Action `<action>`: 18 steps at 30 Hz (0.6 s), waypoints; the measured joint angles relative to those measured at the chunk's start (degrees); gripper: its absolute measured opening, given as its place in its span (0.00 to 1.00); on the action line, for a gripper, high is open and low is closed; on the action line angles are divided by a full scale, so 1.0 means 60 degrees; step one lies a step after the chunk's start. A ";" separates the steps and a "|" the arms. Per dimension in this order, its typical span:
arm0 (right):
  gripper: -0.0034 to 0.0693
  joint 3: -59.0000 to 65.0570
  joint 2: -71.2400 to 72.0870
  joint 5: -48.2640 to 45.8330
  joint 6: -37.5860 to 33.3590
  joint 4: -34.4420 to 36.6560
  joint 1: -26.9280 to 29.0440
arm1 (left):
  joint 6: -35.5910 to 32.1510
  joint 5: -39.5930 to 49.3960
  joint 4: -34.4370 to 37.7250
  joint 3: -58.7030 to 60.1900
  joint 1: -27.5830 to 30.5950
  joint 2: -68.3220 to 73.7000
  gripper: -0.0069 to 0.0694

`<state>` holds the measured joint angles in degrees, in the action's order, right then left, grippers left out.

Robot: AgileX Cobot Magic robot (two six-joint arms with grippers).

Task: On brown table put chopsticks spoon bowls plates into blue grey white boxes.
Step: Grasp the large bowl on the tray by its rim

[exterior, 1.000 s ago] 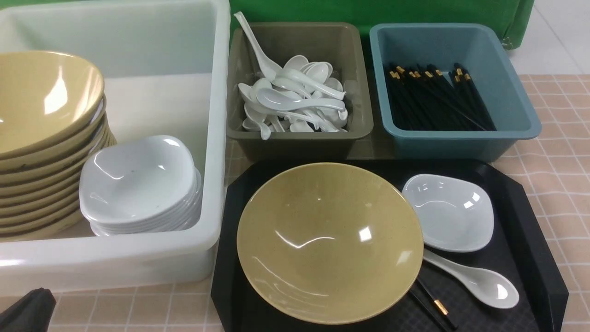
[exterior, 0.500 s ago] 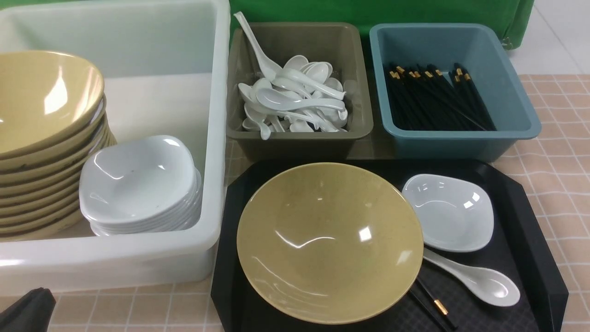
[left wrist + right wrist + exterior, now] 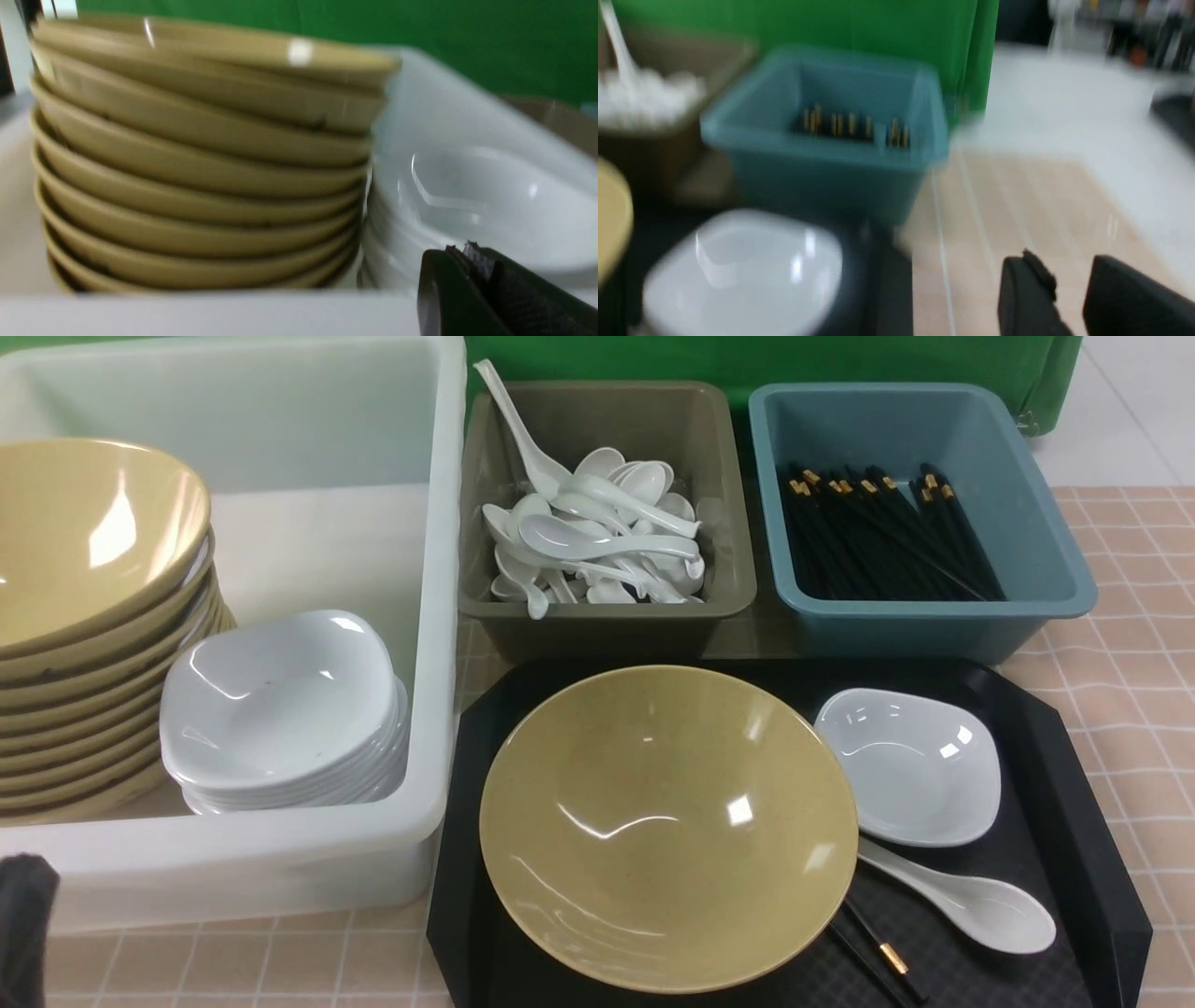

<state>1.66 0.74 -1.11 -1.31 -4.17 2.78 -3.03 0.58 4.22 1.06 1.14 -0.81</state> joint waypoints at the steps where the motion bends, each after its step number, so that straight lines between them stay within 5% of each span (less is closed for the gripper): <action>1: 0.37 0.0000 0.0000 0.0268 0.0000 0.0000 0.0000 | 0.0000 -0.0278 0.0000 0.0000 0.0000 0.0000 0.10; 8: 0.37 0.0000 0.0000 0.4192 0.0559 0.0000 0.0000 | 0.0093 -0.5041 0.0000 0.0000 0.0000 0.0000 0.10; 13: 0.37 0.0000 0.0000 0.5160 0.1193 0.0000 0.0000 | 0.1719 -0.8173 -0.0002 0.0000 0.0000 0.0000 0.10; 17: 0.34 -0.0178 0.0000 0.5622 0.1293 0.0000 0.0000 | 0.2646 -0.8532 -0.0002 -0.0138 0.0000 -0.0003 0.10; 18: 0.28 -0.0644 0.0000 0.5367 0.1301 0.0000 0.0000 | 0.2866 -0.7166 -0.0043 -0.0764 0.0000 0.0011 0.10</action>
<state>-2.21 0.74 31.09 6.50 -4.17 2.78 14.16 -42.42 3.96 -3.53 1.14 -0.74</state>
